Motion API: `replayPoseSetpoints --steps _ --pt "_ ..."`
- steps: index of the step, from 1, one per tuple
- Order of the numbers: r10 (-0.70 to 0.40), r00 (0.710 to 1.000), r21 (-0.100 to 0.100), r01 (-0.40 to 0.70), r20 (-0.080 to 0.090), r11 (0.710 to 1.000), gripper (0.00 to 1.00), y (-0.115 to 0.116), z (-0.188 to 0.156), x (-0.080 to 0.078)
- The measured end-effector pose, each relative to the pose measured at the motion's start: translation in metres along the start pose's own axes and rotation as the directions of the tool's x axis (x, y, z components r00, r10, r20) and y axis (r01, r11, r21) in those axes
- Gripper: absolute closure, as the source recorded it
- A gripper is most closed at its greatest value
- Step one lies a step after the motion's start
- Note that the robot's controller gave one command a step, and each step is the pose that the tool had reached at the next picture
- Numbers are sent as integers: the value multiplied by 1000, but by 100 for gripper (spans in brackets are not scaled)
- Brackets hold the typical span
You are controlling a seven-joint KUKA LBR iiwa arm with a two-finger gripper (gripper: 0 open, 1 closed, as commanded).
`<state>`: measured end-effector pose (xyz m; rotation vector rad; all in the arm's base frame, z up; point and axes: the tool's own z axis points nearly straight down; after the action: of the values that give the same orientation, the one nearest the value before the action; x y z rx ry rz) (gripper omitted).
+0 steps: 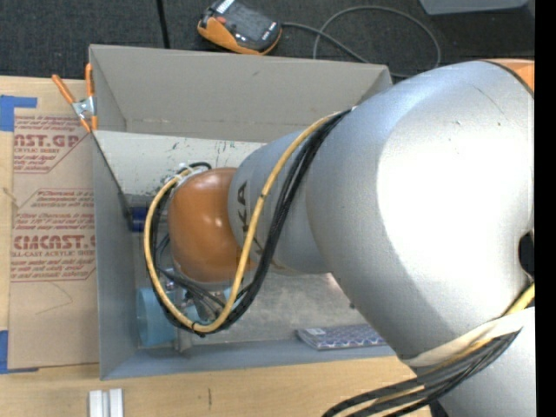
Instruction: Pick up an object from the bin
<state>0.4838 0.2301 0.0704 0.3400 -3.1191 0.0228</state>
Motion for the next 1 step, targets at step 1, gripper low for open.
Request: replayPoseSetpoints --steps 1 --pt "0 1000 0 0 0 1000 100 0 0 0"
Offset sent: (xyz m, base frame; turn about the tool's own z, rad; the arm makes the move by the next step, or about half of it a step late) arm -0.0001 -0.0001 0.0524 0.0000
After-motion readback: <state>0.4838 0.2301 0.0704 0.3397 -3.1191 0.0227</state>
